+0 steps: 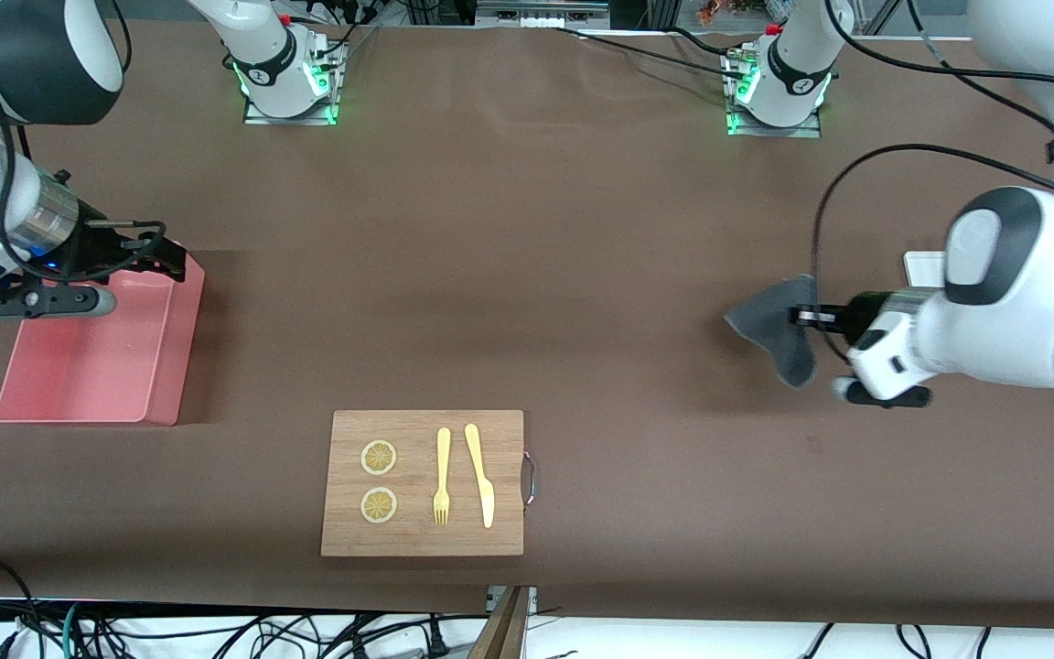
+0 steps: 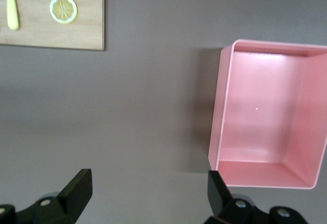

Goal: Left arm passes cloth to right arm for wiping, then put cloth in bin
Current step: 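Lift the cloth with the left gripper while the right gripper moves toward it, then grasp the cloth with the right gripper beside the left gripper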

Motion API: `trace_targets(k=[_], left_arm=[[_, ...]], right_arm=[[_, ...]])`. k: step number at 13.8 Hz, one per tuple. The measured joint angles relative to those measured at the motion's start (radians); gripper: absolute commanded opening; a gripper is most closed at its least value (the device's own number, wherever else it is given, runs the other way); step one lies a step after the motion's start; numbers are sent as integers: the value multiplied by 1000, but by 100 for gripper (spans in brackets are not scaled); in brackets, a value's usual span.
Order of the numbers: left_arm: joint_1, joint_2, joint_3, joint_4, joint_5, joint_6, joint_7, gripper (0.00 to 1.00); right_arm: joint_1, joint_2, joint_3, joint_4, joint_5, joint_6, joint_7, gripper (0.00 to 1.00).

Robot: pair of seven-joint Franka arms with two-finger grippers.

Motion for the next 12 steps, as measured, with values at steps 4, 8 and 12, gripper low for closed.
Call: trace_targets(k=[4, 8, 12], left_arm=[[-176, 32, -1, 0, -101, 96, -280, 0], [-276, 73, 0, 1, -221, 229, -479, 0], [-383, 92, -2, 55, -254, 306, -711, 0]], right_arm=[[-1, 14, 16, -49, 184, 72, 301, 100], [1, 65, 97, -90, 297, 215, 596, 100], [18, 134, 142, -119, 374, 315, 773, 100]])
